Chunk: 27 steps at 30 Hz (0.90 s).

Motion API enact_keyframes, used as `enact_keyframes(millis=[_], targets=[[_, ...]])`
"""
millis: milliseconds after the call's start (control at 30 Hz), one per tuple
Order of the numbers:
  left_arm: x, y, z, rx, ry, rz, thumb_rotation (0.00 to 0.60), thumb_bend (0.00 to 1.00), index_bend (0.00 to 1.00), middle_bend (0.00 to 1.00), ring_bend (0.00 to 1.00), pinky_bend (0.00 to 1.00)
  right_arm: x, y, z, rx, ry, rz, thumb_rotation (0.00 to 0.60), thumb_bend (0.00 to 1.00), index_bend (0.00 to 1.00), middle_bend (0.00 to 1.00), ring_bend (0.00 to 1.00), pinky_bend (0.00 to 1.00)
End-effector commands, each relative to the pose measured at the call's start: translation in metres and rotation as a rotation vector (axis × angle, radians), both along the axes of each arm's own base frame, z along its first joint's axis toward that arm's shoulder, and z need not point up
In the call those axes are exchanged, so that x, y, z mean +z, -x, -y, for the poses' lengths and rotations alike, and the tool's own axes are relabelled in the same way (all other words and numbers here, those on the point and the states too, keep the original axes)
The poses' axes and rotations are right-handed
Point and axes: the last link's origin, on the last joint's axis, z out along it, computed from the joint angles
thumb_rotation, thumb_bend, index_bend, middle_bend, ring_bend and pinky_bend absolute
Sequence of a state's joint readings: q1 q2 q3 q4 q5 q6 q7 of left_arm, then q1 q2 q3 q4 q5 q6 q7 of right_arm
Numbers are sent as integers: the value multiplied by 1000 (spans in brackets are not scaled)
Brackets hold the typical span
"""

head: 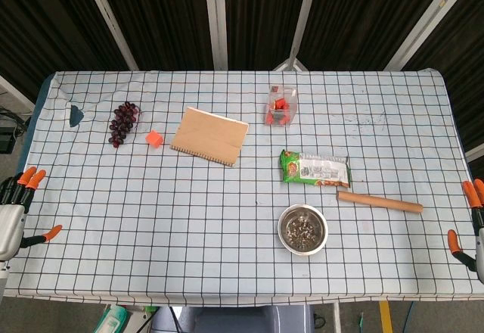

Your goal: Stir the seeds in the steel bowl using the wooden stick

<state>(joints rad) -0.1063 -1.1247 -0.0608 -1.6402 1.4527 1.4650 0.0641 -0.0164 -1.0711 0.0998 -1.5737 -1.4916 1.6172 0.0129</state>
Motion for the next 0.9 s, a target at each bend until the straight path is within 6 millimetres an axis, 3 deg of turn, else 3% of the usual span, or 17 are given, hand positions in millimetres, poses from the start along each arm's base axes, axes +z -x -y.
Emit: enact_keyframes(millis=[33, 633, 900], targets=[[0, 0, 0, 0, 1, -1, 600, 80, 0, 0, 0, 0, 0, 0, 0, 2, 2, 1, 600, 454, 0, 0, 0, 0], [0, 1, 0, 2, 8, 9, 600, 80, 0, 0, 0, 0, -4, -9, 12, 24, -4, 38, 600, 453, 9, 0, 0, 0], [1, 0, 0, -5, 8, 17, 600, 80, 0, 0, 0, 0, -11, -16, 40, 17, -55, 64, 600, 453, 263, 0, 0, 0]])
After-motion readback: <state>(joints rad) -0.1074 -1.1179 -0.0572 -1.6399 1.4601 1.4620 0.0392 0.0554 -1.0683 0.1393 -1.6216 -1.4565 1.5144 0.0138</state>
